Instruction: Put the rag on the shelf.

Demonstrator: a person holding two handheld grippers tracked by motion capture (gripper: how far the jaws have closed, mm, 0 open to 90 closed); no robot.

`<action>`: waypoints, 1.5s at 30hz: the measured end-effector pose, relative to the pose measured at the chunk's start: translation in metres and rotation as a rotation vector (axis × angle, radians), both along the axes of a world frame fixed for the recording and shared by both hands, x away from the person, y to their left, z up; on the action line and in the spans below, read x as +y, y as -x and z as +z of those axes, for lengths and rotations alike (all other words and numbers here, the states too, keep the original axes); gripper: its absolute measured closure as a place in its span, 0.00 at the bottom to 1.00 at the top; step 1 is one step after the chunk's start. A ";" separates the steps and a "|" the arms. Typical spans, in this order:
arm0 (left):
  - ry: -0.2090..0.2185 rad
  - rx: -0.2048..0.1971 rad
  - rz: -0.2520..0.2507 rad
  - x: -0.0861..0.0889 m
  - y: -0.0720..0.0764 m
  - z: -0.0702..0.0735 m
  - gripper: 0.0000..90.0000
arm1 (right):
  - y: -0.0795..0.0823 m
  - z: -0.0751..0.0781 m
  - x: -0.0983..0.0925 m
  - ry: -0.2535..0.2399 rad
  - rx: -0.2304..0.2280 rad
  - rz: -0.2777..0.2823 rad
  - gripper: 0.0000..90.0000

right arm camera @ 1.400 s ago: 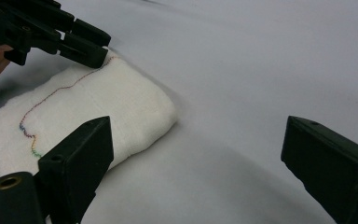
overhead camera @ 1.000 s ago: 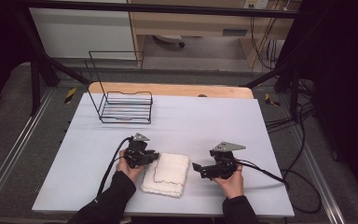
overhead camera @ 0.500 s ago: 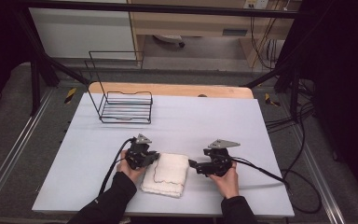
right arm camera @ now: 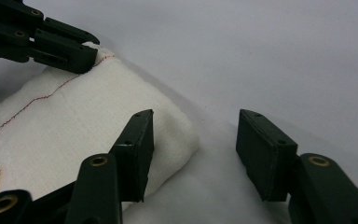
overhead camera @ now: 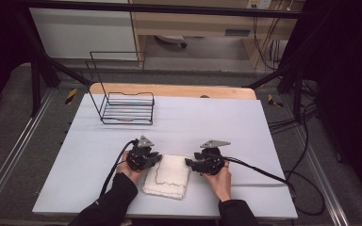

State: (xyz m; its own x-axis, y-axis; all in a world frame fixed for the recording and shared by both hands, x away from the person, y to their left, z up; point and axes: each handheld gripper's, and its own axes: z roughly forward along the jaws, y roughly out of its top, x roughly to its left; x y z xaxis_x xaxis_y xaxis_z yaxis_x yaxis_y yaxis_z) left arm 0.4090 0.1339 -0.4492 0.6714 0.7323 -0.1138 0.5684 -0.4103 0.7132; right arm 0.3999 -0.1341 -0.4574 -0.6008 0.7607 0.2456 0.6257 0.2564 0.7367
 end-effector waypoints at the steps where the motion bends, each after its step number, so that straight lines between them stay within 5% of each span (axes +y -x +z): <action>1: 0.001 0.004 -0.002 0.000 -0.001 0.000 0.87 | 0.000 0.000 0.000 -0.003 0.002 0.001 0.55; 17: 0.021 0.056 0.013 0.002 -0.005 0.002 0.88 | -0.001 0.002 0.010 -0.029 0.070 0.013 0.87; 26: 0.059 0.079 0.041 0.005 -0.005 0.003 0.91 | 0.002 0.009 0.007 -0.058 0.053 0.011 0.91; 45: 0.157 -0.043 0.035 0.013 0.013 0.035 0.92 | 0.017 0.038 -0.001 -0.121 -0.077 0.041 0.92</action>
State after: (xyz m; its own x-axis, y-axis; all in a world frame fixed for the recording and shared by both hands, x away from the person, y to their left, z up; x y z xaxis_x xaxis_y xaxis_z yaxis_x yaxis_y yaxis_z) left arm 0.3961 0.1472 -0.4142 0.6523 0.7310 -0.2004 0.5479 -0.2720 0.7911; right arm 0.3825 -0.1349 -0.4196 -0.6517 0.7026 0.2856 0.5566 0.1873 0.8094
